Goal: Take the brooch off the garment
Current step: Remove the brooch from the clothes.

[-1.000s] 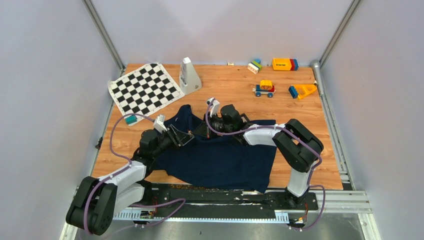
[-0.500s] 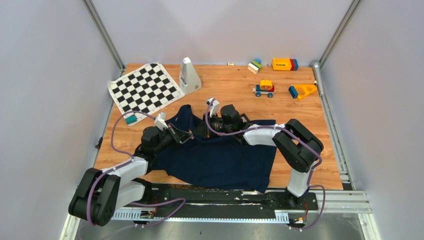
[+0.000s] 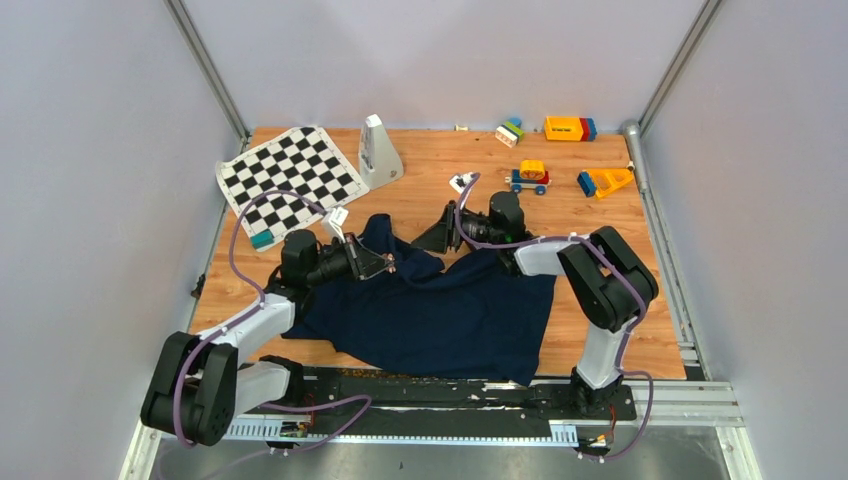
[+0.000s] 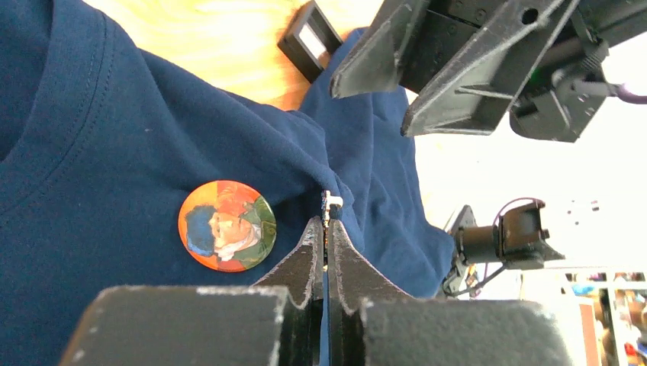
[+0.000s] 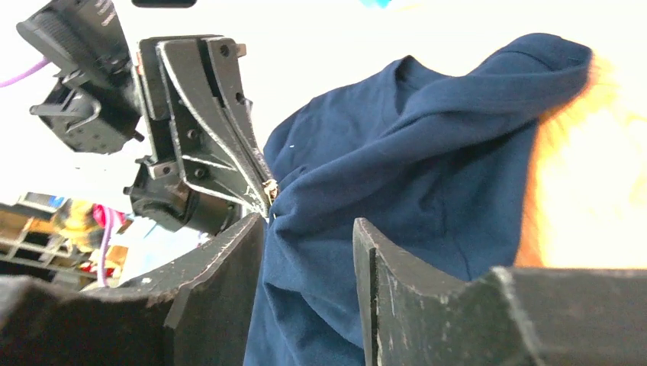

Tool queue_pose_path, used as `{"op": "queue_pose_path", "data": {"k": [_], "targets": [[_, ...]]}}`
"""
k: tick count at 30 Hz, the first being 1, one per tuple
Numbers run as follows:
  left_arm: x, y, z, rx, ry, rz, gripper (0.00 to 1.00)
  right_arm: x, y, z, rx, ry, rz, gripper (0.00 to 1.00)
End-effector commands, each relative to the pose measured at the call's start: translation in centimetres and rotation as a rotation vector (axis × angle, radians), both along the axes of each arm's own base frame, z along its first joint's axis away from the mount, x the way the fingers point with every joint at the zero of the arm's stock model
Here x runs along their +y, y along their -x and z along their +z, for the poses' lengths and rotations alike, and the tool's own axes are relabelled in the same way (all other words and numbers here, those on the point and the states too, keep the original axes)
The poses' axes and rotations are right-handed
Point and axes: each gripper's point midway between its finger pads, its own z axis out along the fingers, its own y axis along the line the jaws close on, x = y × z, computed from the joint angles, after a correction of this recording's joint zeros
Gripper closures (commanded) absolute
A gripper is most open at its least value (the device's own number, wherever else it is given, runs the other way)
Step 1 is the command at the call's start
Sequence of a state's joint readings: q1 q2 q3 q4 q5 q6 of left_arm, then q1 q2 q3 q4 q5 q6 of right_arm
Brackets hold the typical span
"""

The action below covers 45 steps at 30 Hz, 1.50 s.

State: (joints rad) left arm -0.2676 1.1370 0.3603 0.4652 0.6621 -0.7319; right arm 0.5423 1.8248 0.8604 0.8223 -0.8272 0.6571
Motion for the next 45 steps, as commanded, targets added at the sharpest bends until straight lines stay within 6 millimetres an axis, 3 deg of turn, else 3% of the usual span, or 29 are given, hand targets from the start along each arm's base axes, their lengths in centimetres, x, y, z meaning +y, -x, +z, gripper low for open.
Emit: {"op": "queue_pose_path", "data": {"k": [1,13,24,28,34,39,45], "targets": [[-1.1,0.8,1.9,-0.069,-0.001,-0.143,1.0,0.1,3.0,2.1,-0.038,-0.12,0.206,0.54],[-1.4,1.8,4.4,-0.138,0.013,-0.209,1.0,1.4,5.3,2.1,-0.074,-0.123,0.356,0.49],[-2.0,2.8,5.9,-0.185,0.081,-0.271,1.0,2.9,5.4,1.1,-0.061,-0.07,0.369,0.51],[-2.0,2.9,6.2,-0.193,0.087,-0.276,1.0,3.0,5.6,1.1,-0.059,-0.068,0.383,0.55],[-2.1,3.0,6.2,-0.195,0.088,-0.284,1.0,3.2,6.1,1.3,-0.066,-0.07,0.415,0.75],[-2.1,3.1,6.3,-0.201,0.087,-0.285,1.0,3.4,6.5,1.3,-0.06,-0.074,0.44,0.8],[-2.1,3.2,6.5,-0.211,0.091,-0.29,1.0,3.6,6.5,1.1,-0.056,-0.066,0.443,0.96]]}}
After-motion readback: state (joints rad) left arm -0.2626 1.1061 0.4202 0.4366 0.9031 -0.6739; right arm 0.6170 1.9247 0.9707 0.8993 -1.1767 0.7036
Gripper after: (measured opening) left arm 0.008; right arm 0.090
